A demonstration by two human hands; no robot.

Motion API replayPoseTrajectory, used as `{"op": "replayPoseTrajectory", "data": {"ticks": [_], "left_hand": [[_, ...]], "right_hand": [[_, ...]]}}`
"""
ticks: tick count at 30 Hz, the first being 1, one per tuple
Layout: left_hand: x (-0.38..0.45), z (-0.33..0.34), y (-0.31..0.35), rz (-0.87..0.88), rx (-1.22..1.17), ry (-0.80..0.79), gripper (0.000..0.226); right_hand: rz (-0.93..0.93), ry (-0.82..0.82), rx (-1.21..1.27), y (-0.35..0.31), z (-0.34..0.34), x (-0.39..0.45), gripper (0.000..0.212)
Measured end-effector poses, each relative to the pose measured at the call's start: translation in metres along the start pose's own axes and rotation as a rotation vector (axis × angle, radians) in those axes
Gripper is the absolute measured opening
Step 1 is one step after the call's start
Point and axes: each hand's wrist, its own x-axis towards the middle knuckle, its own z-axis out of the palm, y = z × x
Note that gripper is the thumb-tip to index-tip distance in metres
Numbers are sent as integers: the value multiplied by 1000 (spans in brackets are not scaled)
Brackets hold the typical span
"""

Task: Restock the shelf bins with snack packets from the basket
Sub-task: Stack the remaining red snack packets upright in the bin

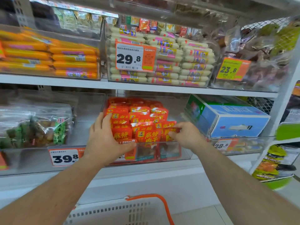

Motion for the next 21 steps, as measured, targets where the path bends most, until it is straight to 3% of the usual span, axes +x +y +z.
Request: {"op": "replayPoseTrajectory", "data": {"ticks": [3,5,7,9,11,12,16,21], "left_hand": [[-3,-7,8,18,-2,43,112],[-1,-16,25,241,22,111,95],[11,-23,50,471,19,27,73],[31,-23,76,588,99,-166,52],[58,-10,97,578,191,-367,35],[72,-1,105,545,218,-450,32],[125,37,117,434,313,-567,29],[160,74,129,461,462,-728,40]], "right_hand": [[54,-41,68,3,-1,9,9],[96,-103,143,6,-4,17,13],[139,-172,214,9,-7,28,46],[180,-219,208,10,-11,36,99],[195,-274,105,10,-15,42,135],[182,-307,43,10,-18,44,138],[187,-427,-104,9,-22,48,110],[126,-504,35,15,-17,54,41]]}}
